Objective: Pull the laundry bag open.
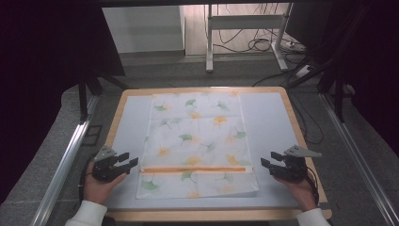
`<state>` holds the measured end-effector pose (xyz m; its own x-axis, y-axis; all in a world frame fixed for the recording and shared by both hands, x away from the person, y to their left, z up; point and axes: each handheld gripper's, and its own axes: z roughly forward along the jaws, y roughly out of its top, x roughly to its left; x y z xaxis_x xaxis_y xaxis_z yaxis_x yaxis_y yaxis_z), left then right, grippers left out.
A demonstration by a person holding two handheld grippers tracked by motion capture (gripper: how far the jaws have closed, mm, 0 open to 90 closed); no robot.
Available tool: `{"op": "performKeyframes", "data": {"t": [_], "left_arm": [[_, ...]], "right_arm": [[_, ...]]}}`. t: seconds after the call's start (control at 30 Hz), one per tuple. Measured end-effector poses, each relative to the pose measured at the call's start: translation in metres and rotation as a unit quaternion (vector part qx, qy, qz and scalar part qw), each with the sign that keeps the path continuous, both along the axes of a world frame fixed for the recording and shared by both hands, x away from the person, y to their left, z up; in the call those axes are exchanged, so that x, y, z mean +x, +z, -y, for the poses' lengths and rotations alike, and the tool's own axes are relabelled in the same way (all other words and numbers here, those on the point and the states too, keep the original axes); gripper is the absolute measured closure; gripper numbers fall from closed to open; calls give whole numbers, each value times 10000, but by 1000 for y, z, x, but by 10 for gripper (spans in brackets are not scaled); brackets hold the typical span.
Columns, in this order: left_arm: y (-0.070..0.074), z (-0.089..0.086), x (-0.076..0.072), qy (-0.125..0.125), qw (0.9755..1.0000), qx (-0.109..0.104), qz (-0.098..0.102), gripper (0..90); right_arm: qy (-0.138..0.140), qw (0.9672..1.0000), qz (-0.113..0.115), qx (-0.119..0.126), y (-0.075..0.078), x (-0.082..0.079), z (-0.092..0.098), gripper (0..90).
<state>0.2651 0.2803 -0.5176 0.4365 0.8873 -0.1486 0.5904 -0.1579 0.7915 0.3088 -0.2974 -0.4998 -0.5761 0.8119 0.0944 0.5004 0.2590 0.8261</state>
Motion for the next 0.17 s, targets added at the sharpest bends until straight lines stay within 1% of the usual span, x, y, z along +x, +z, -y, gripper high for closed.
{"op": "performKeyframes", "data": {"t": [0.1,0.17], "left_arm": [[-1,1,1,23,10000,8,-13,489],[-1,0,2,-40,10000,-49,-61,504]], "right_arm": [[38,10000,-12,12,0,0,-2,420],[41,10000,-36,35,0,0,-3,411]]}}
